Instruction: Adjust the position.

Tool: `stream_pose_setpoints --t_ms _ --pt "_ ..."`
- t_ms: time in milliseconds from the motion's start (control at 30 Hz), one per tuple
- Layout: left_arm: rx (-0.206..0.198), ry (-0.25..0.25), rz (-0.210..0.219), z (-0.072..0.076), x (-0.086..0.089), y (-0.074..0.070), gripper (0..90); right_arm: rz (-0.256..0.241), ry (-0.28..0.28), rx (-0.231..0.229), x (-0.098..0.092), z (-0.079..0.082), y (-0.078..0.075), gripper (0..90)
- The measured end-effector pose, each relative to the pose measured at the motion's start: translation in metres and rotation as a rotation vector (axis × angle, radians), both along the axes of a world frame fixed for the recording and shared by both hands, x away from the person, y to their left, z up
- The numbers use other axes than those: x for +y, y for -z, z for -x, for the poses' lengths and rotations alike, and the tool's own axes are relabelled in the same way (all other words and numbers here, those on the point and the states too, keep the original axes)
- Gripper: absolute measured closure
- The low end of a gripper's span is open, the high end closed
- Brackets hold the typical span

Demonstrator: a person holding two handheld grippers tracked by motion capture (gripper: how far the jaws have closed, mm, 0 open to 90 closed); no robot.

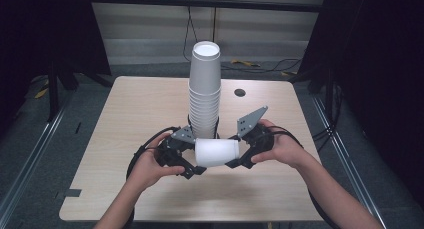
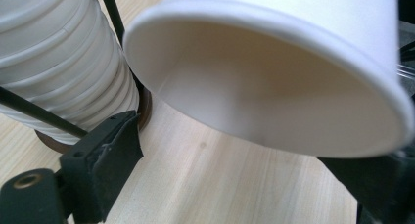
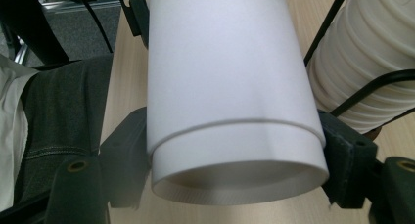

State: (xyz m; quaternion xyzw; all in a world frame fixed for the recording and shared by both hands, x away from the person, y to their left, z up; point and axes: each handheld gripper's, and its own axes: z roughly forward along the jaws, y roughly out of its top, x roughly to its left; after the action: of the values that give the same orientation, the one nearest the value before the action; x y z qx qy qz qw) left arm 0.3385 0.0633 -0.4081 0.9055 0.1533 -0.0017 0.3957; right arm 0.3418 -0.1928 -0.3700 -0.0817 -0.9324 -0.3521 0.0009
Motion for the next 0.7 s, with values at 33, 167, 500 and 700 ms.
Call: stream_pose_setpoints --t_ms 33,167,500,700 --pt "-0.002 0.008 -0.005 -0.0002 -0.0002 -0.0001 7.9 -0.002 -0.004 -0.002 0.0003 0.0001 0.0003 24.8" --pt "-0.015 0.018 -0.004 -0.0002 -0.0019 -0.0012 5.9 0.000 -0.013 0.001 0.0004 0.0006 0.0010 24.9" --pt "-0.048 0.056 -0.003 -0.0011 -0.0029 -0.0044 4.0 0.001 -0.029 0.001 0.0006 0.0001 -0.0011 25.0" --pt "-0.053 0.059 0.005 -0.0017 -0.0018 -0.0036 5.5 -0.005 -0.032 0.005 0.0011 -0.0020 0.0006 25.0"
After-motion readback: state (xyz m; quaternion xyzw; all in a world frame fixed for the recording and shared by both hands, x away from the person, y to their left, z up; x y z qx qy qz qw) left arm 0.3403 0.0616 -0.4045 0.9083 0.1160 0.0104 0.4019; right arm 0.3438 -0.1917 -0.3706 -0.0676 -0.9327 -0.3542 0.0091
